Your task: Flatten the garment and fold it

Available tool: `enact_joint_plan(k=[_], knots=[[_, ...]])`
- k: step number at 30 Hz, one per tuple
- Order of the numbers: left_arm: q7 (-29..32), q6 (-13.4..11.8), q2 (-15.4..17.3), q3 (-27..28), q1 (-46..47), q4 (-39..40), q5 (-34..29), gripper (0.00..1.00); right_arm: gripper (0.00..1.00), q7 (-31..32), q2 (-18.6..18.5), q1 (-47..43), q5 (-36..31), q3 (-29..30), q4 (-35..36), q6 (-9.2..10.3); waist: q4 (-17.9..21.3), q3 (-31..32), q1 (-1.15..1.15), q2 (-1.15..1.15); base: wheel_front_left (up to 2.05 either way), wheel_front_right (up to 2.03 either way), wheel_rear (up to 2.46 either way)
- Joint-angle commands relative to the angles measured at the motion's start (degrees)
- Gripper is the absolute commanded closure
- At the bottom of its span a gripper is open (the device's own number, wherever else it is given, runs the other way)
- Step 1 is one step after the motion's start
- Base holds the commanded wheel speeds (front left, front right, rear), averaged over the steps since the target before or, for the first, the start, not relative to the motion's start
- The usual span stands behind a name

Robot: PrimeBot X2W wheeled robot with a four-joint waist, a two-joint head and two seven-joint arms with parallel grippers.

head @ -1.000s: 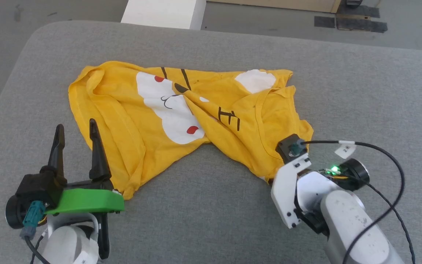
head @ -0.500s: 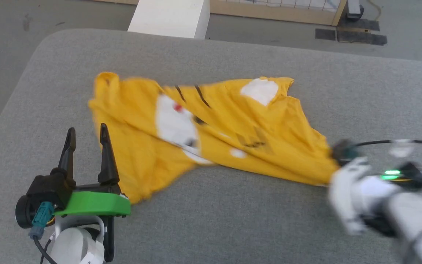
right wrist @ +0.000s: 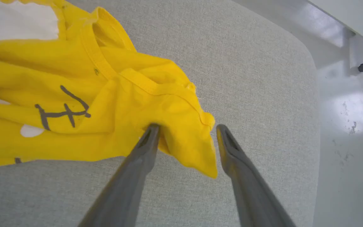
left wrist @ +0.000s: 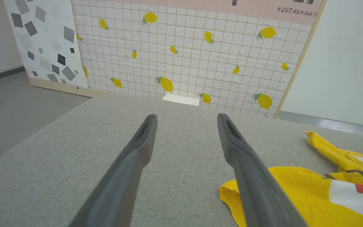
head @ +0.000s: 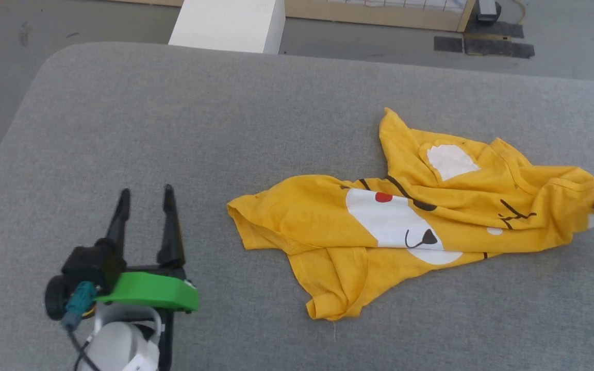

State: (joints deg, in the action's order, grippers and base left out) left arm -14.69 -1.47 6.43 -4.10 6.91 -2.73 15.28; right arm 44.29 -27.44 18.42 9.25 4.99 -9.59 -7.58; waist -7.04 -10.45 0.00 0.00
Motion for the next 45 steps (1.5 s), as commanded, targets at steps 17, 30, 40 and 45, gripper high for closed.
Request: enact_joint_plan(k=[17,30,40,45], knots=[[20.37,2.91,-3.5,-13.51,27.36,-17.96,12.26,0.0,0.0,-36.06,24.53,-10.59,8.35,12.26,13.48,0.09,11.59,-2.2,0.0,0.0,0.0,0.0,0.0],[53.2,-7.01,-3.55,-32.32,50.87,-38.64,20.39,0.0,0.0,-39.81,24.55,-8.04,8.74,8.97,8.04,0.09,19.95,-10.47,0.0,0.0,0.0,0.0,0.0],[52.68,-7.76,-3.55,-35.58,51.78,-42.51,23.08,1.0,0.0,-41.59,24.56,-7.31,8.47,11.1,7.03,0.09,19.45,-11.3,0.0,0.0,0.0,0.0,0.0],[44.71,-6.43,-3.55,-30.83,51.85,-39.56,29.18,1.0,0.0,-41.32,24.56,-7.7,7.43,11.94,7.29,0.09,16.43,-9.48,0.0,0.0,0.0,0.0,0.0]])
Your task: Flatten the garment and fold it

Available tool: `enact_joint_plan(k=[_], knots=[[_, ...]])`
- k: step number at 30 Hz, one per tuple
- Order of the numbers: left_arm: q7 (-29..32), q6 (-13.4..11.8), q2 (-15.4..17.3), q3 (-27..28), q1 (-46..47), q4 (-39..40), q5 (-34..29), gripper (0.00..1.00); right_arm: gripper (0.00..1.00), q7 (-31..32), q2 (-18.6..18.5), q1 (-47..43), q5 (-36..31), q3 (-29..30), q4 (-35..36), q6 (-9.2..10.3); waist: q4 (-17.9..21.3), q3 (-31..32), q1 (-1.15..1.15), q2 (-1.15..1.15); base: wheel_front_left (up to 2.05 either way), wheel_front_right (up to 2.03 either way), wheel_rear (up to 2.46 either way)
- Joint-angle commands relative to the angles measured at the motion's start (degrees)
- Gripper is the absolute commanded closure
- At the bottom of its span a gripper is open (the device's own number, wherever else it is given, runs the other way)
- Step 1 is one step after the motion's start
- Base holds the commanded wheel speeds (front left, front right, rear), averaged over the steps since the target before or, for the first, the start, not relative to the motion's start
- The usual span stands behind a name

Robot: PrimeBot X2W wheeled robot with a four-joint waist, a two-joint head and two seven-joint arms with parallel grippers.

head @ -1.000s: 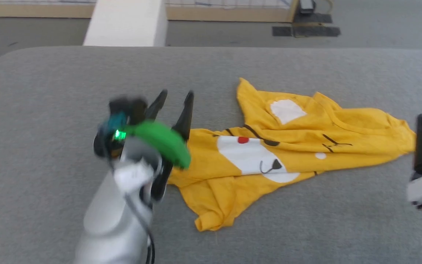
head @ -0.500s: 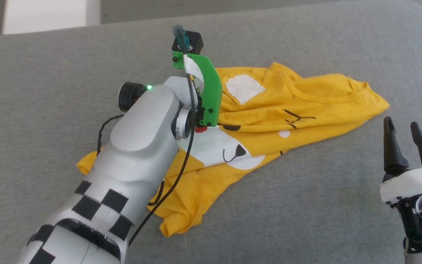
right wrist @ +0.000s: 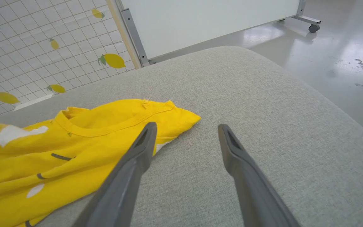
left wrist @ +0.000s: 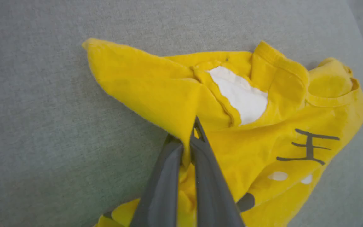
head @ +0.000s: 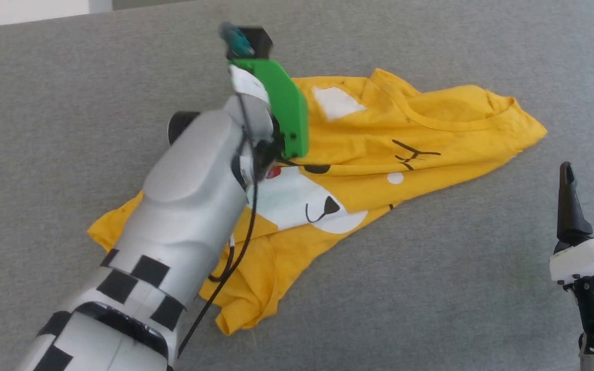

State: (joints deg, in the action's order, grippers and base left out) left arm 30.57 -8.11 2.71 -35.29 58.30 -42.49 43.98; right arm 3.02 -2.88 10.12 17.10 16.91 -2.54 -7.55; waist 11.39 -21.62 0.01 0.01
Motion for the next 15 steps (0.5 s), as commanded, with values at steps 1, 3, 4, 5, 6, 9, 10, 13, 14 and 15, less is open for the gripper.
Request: enact_joint_plan(k=[1,3,4,5,6,9,10,13,14,15], knots=[[-1.93,0.58,0.2,1.25,0.45,0.66,1.15,1.0,0.0,0.15,0.0,0.37,-0.58,0.2,0.24,0.06,-2.73,2.29,-0.01,-0.01,0.0,0.0,0.0],[-5.5,1.45,0.67,3.9,-0.07,2.14,2.92,1.0,0.0,0.48,0.0,-0.2,-1.14,0.64,0.36,0.06,-4.58,4.03,-0.01,-0.01,0.0,0.0,0.0],[-7.29,1.76,1.56,5.11,-0.78,3.21,3.45,1.0,0.0,0.87,0.0,-0.52,-1.32,0.66,0.41,0.06,-5.46,5.05,-0.01,-0.01,0.0,0.0,0.0],[-9.11,2.02,2.21,6.57,-1.76,4.46,4.31,1.0,0.0,1.14,0.0,-0.79,-1.57,0.68,0.51,0.06,-6.22,5.93,-0.01,-0.01,0.0,0.0,0.0],[-11.3,1.76,3.71,7.87,-3.31,6.07,4.46,1.0,0.0,1.43,0.0,-1.12,-1.81,0.78,0.74,0.06,-7.15,6.91,-0.01,-0.01,0.0,0.0,0.0],[-14.94,-0.22,7.72,10.88,-9.37,10.72,4.95,1.0,0.0,2.51,0.0,-2.24,-2.46,1.19,1.55,0.06,-10.02,9.28,-0.01,-0.01,0.0,0.0,0.0],[-15.49,-1.28,9.12,11.93,-12.21,12.66,5.35,1.0,0.0,3.03,0.0,-2.64,-2.68,1.12,1.87,0.06,-10.91,9.95,-0.01,-0.01,0.0,0.0,0.0],[-16.37,-5.39,12.99,15.09,-21.62,18.1,6.53,1.0,0.0,4.14,0.0,-3.38,-3.03,0.86,2.94,0.06,-13.15,11.34,-0.01,-0.01,0.0,0.0,0.0],[-16.41,-6.5,13.5,16.06,-24.38,19.5,7.3,1.0,0.0,4.48,0.0,-3.56,-3.01,0.76,3.28,0.06,-13.75,11.56,-0.01,-0.01,0.0,0.0,0.0],[-16.03,-8.14,14.54,16.52,-27.75,20.62,7.42,1.0,0.0,4.83,0.0,-3.71,-2.98,0.52,3.65,0.06,-14.32,11.86,-0.01,-0.01,0.0,0.0,0.0]])
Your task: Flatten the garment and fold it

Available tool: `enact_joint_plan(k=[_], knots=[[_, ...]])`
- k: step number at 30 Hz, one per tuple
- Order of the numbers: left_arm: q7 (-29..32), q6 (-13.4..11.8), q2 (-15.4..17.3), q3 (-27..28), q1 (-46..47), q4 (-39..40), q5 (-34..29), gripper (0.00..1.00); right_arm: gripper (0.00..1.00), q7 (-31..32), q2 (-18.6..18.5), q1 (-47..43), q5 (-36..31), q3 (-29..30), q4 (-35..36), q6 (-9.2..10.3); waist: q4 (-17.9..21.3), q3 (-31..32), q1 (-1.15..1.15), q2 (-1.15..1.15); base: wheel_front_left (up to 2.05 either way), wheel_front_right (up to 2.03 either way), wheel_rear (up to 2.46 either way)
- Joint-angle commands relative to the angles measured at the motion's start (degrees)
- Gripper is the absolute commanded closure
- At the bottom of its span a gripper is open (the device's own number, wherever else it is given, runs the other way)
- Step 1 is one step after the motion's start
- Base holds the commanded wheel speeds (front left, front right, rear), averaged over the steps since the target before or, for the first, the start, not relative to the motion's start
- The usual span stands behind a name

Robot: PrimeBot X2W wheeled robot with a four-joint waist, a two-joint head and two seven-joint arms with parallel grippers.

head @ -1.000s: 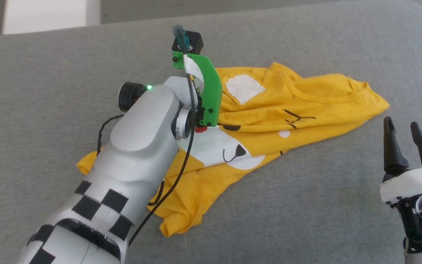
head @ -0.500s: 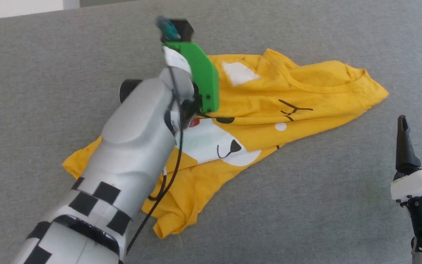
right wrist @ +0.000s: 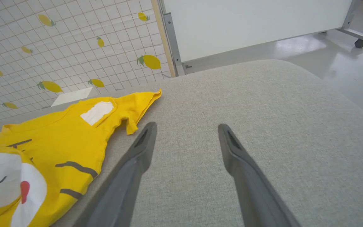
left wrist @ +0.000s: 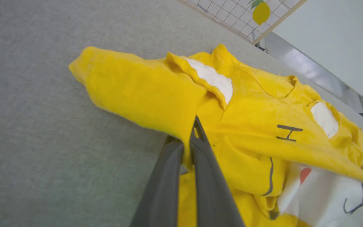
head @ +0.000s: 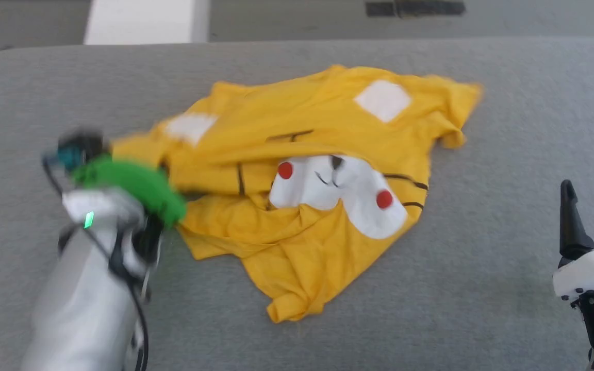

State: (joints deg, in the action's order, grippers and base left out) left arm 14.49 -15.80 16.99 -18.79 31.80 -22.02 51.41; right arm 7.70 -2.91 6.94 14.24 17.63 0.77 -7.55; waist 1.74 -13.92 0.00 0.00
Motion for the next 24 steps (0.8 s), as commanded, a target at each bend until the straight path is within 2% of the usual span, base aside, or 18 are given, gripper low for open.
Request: enact_joint_plan(k=[1,5,6,7,11,16,20,24], knots=[[0.51,-1.51,0.64,0.41,-3.67,0.98,0.44,1.0,0.0,0.39,0.03,-0.63,-0.21,-0.33,0.65,0.06,-5.12,4.3,0.0,0.0,0.0,0.0,0.0],[1.85,-3.04,0.12,1.18,-10.61,3.94,2.94,1.0,0.0,1.26,0.03,-0.95,-0.24,-0.7,1.54,0.06,-6.69,4.79,0.0,0.0,0.0,0.0,0.0],[0.98,-2.82,-0.05,1.42,-11.32,4.93,3.01,0.64,0.0,1.46,0.03,-0.99,-0.32,-0.86,1.62,0.06,-6.92,4.97,0.0,0.0,0.0,0.0,0.0],[0.2,-2.62,-0.18,1.61,-11.81,5.69,3.01,0.0,0.0,1.65,0.03,-1.03,-0.27,-1.05,1.63,0.06,-7.06,5.15,0.0,0.0,0.0,0.0,0.0],[-7.79,-1.58,1.15,3.23,-14.41,10.11,0.13,0.0,0.0,3.43,0.03,-0.63,-0.53,-3.45,1.05,0.06,-6.65,5.62,0.0,0.0,0.0,0.0,0.0],[-25.71,-1.02,3.58,4.52,-21.14,15.21,-9.08,0.0,0.0,10.03,0.03,4.14,-2.5,-6.97,-2.84,0.06,-5.94,4.53,0.0,0.0,0.0,0.0,0.0],[-29.32,-1.0,2.53,5.58,-24.23,18.36,-15.85,0.0,0.0,18.12,0.03,11.83,-7.19,-8.13,-8.45,0.06,-6.8,2.28,0.0,0.0,0.0,0.0,0.0],[-29.45,0.35,-1.6,9.14,-24.71,23.58,-22.28,0.0,0.0,25.63,-1.02,21.35,-14.03,-8.37,-15.82,0.06,-8.87,-0.91,0.0,0.0,0.0,0.0,0.0]])
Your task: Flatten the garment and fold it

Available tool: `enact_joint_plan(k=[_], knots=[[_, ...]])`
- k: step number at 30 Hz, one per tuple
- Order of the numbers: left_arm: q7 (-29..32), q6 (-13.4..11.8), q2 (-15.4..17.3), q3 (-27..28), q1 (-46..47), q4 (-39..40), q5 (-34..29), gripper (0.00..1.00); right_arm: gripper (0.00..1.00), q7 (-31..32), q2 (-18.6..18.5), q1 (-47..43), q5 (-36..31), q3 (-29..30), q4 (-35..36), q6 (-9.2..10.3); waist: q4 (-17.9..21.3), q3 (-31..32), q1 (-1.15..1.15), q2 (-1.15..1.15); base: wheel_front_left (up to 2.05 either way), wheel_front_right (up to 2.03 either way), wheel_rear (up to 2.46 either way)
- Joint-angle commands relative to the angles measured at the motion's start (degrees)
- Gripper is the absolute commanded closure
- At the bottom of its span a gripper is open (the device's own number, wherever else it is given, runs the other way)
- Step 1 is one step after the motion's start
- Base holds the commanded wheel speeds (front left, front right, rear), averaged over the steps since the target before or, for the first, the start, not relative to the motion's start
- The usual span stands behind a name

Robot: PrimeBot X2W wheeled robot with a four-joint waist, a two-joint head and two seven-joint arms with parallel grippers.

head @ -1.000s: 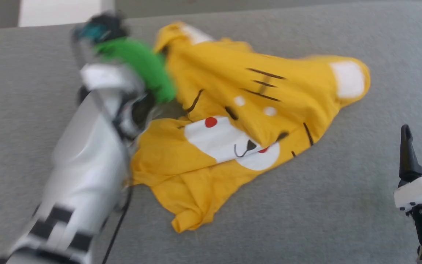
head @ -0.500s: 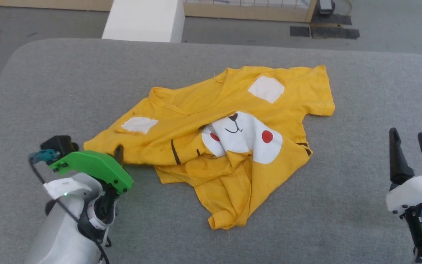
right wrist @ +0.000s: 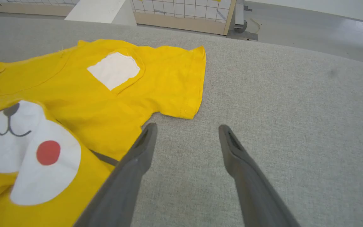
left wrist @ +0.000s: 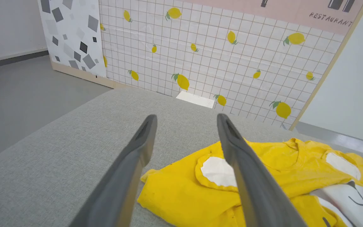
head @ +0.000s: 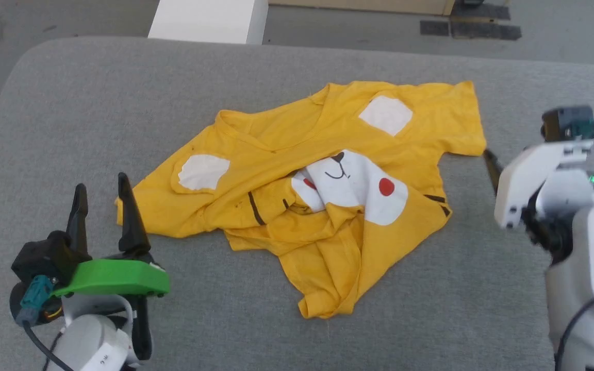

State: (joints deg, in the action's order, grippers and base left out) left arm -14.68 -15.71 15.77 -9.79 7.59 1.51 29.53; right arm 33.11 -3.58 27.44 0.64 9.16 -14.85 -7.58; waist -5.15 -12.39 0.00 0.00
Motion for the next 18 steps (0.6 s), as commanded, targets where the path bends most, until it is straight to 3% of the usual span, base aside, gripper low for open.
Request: enact_joint_plan(k=[1,8,18], knots=[[-0.29,0.83,-1.31,0.61,-0.42,0.7,-1.5,0.0,0.0,1.48,-0.72,2.86,-1.86,0.34,-1.77,0.09,-2.64,-3.24,0.0,0.0,0.0,0.0,0.0],[-0.3,5.47,-7.55,4.21,1.31,3.04,-7.61,0.0,0.0,6.82,-3.1,13.66,-10.08,1.1,-11.94,0.09,-6.66,-8.41,0.0,0.0,0.0,0.0,0.0],[-0.31,10.6,-11.78,7.47,3.05,2.48,-10.53,0.0,0.0,7.13,-2.61,17.11,-14.24,3.44,-19.92,0.09,-7.9,-11.16,0.0,0.0,0.0,0.0,0.0]])
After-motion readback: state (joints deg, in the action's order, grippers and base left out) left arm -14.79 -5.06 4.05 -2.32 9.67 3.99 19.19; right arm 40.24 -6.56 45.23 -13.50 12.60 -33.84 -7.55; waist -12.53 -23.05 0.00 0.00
